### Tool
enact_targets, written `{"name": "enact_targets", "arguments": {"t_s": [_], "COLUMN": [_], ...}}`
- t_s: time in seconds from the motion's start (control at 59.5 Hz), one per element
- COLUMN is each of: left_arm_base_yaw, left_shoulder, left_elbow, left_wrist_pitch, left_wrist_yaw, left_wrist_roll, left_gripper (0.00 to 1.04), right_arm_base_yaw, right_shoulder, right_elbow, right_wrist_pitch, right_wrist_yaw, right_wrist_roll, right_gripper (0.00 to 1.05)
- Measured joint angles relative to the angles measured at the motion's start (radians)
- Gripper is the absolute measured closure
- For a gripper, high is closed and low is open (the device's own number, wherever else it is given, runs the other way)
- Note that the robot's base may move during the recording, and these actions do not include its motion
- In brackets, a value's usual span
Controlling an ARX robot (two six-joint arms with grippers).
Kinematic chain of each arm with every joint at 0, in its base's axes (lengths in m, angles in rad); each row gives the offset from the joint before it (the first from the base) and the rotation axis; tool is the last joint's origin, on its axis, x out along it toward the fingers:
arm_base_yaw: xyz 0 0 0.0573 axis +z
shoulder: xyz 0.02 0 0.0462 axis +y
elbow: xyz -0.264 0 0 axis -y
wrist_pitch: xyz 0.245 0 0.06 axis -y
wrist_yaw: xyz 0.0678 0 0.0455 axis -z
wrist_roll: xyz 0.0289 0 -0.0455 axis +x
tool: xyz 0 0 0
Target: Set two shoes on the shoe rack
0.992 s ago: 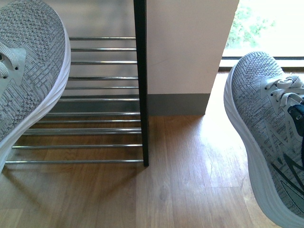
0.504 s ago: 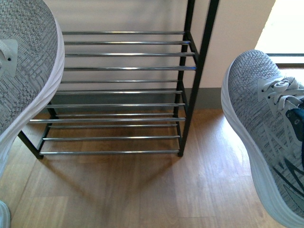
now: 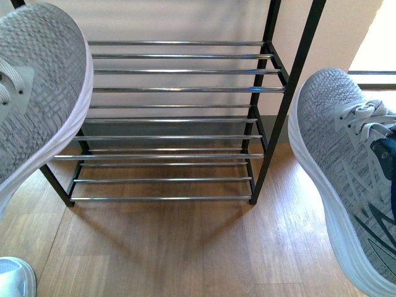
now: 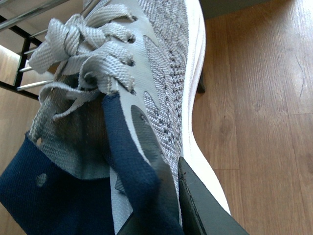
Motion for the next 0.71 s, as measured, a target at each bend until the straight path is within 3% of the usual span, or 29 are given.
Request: {"name": "enact_targets", "arguments": {"t_s": [0.706], "left_arm_base_yaw": [0.000], "left_shoulder": [0.000], "left_elbow": [0.000], "left_wrist_pitch": [0.000], "left_wrist_yaw": [-0.001], "left_wrist_roll": [0.001], "left_gripper": [1.03], "right_arm_base_yaw": [0.000], "right_shoulder": [0.000], "right_elbow": [0.000], "right_wrist_pitch": [0.000], "right_wrist_yaw": [-0.006], "right_wrist_roll": [0.000], "right_gripper": [1.03]}}
